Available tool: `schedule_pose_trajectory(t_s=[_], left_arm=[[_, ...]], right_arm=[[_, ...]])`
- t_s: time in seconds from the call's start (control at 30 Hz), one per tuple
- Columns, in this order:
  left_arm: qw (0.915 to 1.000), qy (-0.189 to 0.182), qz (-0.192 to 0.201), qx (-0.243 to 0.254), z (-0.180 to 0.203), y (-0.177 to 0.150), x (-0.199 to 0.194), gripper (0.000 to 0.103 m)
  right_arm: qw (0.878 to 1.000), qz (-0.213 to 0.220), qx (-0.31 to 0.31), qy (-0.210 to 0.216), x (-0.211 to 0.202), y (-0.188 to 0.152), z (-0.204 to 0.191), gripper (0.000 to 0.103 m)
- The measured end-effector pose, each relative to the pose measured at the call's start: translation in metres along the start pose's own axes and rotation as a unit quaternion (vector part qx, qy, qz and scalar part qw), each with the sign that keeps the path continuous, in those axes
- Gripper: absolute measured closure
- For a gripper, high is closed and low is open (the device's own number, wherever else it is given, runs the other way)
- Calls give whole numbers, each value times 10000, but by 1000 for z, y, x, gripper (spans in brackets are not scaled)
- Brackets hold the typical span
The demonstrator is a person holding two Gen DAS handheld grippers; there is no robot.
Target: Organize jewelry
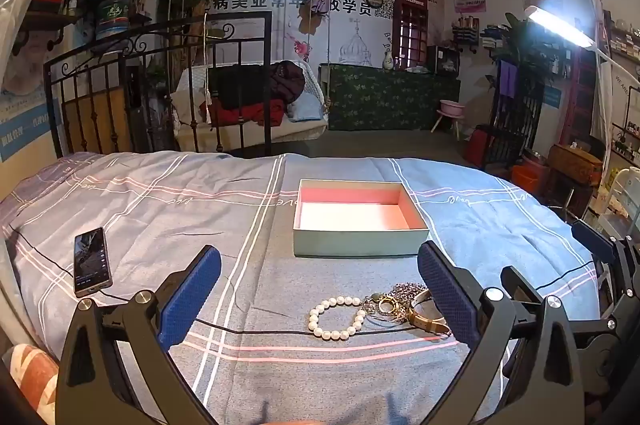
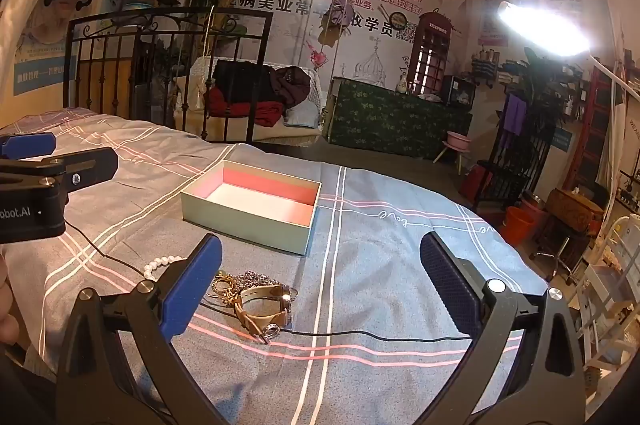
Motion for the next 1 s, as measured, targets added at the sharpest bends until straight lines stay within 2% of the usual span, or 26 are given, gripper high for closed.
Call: schedule_pose_trajectory(t_s=[0.4, 0.6, 1.0], left_arm=[[9999, 28, -89, -62, -6, -11, 4, 6], [9997, 127, -149, -152, -9, -6, 4, 6], [9998, 71, -96, -180, -9, -6, 4, 6]], right_arm=[[10000, -23, -20, -1, -1, -1, -1, 6], [10000, -58, 41, 9, 3, -1, 0, 6], [9999, -82, 87, -31, 1, -3, 2, 6]])
Point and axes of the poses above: each gripper's, at about its wrist camera, not at the fingertips, and x roughly the way its jaws point, z to its right, y to its top, the point moved 7 cm from there along x, roughly the way its jaws point, and after that the axes turned 1 degree about -y, right-handed, at the moved point
